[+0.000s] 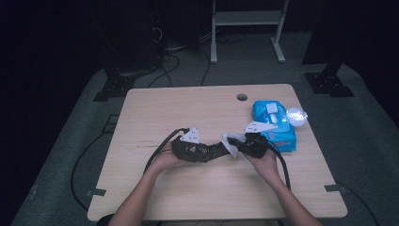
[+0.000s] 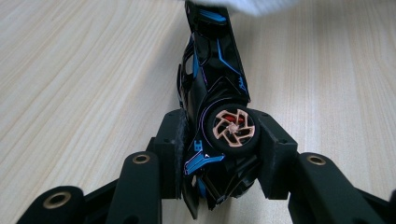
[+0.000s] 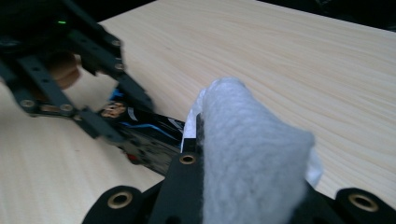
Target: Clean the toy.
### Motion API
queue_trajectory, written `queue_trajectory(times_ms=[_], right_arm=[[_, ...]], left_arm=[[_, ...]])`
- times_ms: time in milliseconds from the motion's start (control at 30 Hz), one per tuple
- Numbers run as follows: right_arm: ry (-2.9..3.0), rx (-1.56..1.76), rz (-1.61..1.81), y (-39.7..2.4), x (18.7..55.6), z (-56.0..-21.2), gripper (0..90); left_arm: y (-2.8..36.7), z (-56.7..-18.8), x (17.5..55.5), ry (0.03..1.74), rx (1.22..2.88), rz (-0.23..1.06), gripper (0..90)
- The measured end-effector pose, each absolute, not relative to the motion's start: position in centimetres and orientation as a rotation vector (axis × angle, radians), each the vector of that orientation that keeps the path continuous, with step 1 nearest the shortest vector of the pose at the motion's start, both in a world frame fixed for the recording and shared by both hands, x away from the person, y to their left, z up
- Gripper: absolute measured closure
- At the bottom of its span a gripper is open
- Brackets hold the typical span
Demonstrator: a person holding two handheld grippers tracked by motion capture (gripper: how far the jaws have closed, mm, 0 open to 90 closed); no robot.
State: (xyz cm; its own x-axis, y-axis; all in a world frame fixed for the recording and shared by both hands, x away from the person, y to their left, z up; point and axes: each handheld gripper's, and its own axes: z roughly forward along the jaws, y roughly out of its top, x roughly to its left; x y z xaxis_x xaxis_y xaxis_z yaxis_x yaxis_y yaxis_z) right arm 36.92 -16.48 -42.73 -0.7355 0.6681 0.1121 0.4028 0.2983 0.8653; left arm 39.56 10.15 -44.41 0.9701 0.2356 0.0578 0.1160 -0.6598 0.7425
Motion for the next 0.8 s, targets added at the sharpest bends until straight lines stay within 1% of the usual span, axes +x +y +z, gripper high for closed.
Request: queue_trajectory(times_ms=[33,100,300,367,600,700,800], right_arm=[[2.321,0.950,1.408,-15.7,36.9,-42.9,84.2],[2.327,0.956,1.410,-15.5,37.0,-43.1,84.2],[2.283,1.053,1.426,-17.7,37.8,-43.5,84.2],[2.267,1.048,1.382,-17.9,37.8,-43.3,84.2],[2.280,1.032,1.391,-17.5,37.5,-43.2,84.1],[2.281,1.057,1.417,-17.8,37.7,-43.5,84.2],[2.272,1.077,1.365,-18.3,37.8,-43.6,84.2]], left_arm=[[10.3,-44.4,39.6,0.244,2.299,0.184,58.5],[10.5,-44.4,39.7,0.245,2.298,0.182,58.5],[10.9,-44.3,39.8,0.246,2.303,0.179,58.5],[10.9,-44.3,39.8,0.251,2.302,0.177,58.4],[10.8,-44.2,39.7,0.252,2.308,0.174,58.4],[10.8,-44.1,39.7,0.247,2.314,0.172,58.5],[11.3,-44.1,39.7,0.255,2.313,0.162,58.5]])
